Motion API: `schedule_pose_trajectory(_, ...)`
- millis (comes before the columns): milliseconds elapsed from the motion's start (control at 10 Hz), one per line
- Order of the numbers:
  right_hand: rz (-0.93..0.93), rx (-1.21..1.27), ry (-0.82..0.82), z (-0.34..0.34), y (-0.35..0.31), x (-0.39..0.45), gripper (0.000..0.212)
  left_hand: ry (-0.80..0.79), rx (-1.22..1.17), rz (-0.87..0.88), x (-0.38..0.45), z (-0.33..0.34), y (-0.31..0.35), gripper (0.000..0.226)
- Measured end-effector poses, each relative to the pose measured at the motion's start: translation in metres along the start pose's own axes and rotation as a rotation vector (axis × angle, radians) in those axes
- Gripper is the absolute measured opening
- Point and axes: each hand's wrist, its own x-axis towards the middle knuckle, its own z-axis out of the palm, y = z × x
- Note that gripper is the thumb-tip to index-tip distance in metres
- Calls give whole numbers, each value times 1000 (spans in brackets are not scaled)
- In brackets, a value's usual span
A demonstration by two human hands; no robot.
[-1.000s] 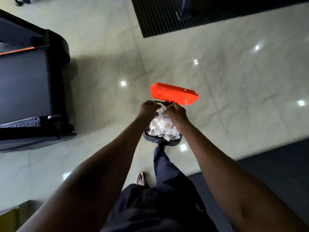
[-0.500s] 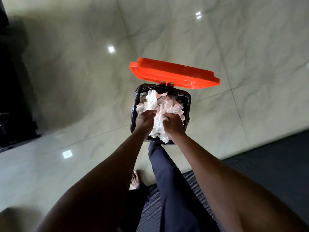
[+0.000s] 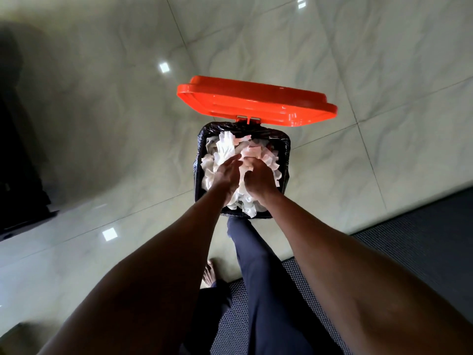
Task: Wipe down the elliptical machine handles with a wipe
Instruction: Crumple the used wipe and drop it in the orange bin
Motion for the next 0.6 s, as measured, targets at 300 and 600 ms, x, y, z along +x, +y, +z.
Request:
schedule_pose_trajectory(300,2,34,59,-44,-32,-90,40,-28,33,67,-102,-10,31,35)
schedule_pose_trajectory(600,-48,189,207,-60,-49,-210,35,-18,-39,295,-215,-34,15,14)
